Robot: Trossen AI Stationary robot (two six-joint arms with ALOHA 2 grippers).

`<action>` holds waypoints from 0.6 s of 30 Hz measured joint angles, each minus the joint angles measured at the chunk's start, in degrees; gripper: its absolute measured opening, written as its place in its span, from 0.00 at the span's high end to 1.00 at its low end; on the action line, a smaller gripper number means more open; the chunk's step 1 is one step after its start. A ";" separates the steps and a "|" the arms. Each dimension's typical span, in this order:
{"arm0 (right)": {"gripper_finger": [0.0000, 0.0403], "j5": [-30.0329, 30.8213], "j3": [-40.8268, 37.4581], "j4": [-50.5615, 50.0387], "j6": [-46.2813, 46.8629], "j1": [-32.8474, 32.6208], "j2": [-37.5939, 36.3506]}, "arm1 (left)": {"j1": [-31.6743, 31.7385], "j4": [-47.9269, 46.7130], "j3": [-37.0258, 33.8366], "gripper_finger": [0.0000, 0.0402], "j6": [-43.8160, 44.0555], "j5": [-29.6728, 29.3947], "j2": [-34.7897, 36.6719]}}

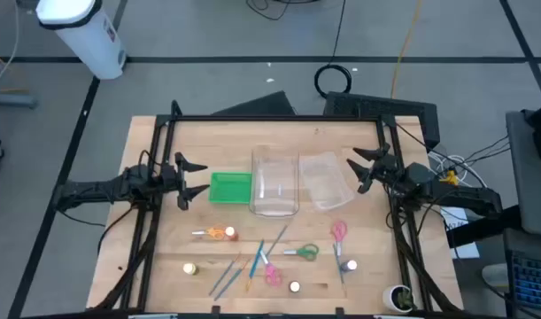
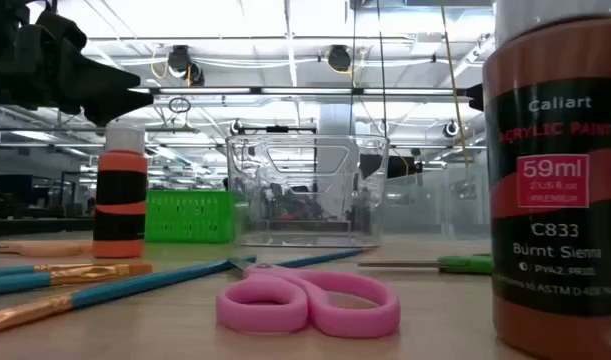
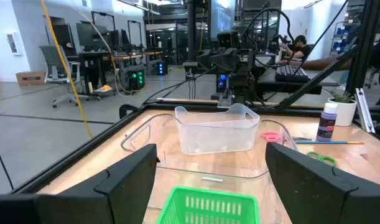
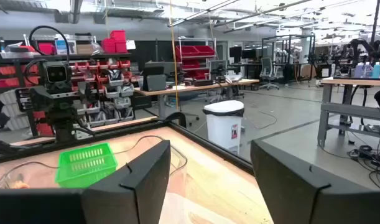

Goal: Pick & Place Paint Supplies

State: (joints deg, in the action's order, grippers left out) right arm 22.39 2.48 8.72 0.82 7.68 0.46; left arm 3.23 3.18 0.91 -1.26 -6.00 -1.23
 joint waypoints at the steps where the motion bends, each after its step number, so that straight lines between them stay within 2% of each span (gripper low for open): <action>1: 0.47 0.02 -0.02 0.01 0.00 0.00 0.01 | 0.02 0.00 0.00 0.23 0.01 0.00 0.01; 18: 0.46 0.02 0.00 0.00 0.00 -0.01 0.01 | 0.02 0.00 -0.02 0.23 0.00 0.00 0.00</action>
State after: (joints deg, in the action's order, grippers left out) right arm 22.41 2.48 8.72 0.82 7.67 0.47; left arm 3.25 3.18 0.89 -1.26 -6.00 -1.23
